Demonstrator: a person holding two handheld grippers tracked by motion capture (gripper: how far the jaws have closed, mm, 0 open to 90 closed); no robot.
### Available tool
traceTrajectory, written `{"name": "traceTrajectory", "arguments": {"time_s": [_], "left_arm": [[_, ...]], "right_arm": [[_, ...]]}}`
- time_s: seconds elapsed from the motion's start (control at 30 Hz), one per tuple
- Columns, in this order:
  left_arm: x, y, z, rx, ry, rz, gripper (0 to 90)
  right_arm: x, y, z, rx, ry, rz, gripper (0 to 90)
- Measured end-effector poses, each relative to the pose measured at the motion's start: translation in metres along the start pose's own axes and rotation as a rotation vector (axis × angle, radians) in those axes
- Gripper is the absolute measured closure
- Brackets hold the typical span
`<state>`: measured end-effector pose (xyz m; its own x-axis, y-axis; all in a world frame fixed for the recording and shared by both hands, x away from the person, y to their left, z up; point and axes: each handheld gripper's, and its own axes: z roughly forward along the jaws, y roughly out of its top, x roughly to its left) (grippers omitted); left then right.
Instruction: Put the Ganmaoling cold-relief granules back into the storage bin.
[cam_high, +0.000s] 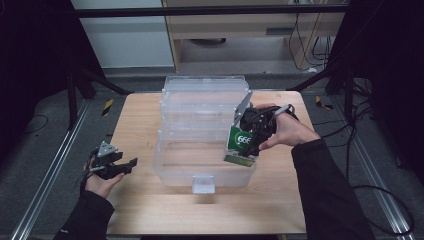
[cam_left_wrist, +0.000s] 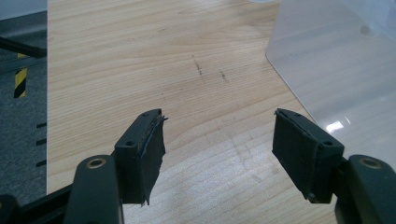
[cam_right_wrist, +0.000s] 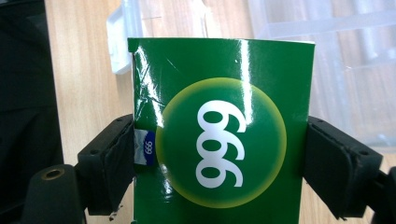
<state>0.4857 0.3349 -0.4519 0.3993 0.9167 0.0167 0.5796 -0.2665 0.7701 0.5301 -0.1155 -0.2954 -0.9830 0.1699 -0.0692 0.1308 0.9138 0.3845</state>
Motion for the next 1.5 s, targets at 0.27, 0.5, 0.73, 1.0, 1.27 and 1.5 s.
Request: {"name": "traceTrajectory", "arguments": {"time_s": [0.27,0.5,0.73,1.0,1.27,1.5], "left_arm": [[0.0,0.0,0.001,0.006,-0.002,0.007,33.1],[0.0,0.0,0.002,0.008,-0.004,0.007,33.1],[0.0,-0.001,0.002,0.014,-0.005,0.007,33.1],[0.0,-0.001,0.003,0.017,-0.006,0.007,33.1],[0.0,-0.001,0.003,0.019,-0.004,0.012,33.1],[0.0,-0.001,0.004,0.022,-0.005,0.009,33.0]], "right_arm": [[-0.002,0.001,0.012,0.046,0.041,-0.051,18.2],[-0.007,0.0,0.021,0.073,0.046,-0.075,18.1],[-0.007,0.002,0.029,0.094,0.066,-0.115,18.1],[-0.008,0.004,0.037,0.118,0.072,-0.138,18.2],[-0.008,0.005,0.044,0.131,0.078,-0.142,18.1],[-0.009,0.003,0.051,0.139,0.088,-0.141,18.0]]}}
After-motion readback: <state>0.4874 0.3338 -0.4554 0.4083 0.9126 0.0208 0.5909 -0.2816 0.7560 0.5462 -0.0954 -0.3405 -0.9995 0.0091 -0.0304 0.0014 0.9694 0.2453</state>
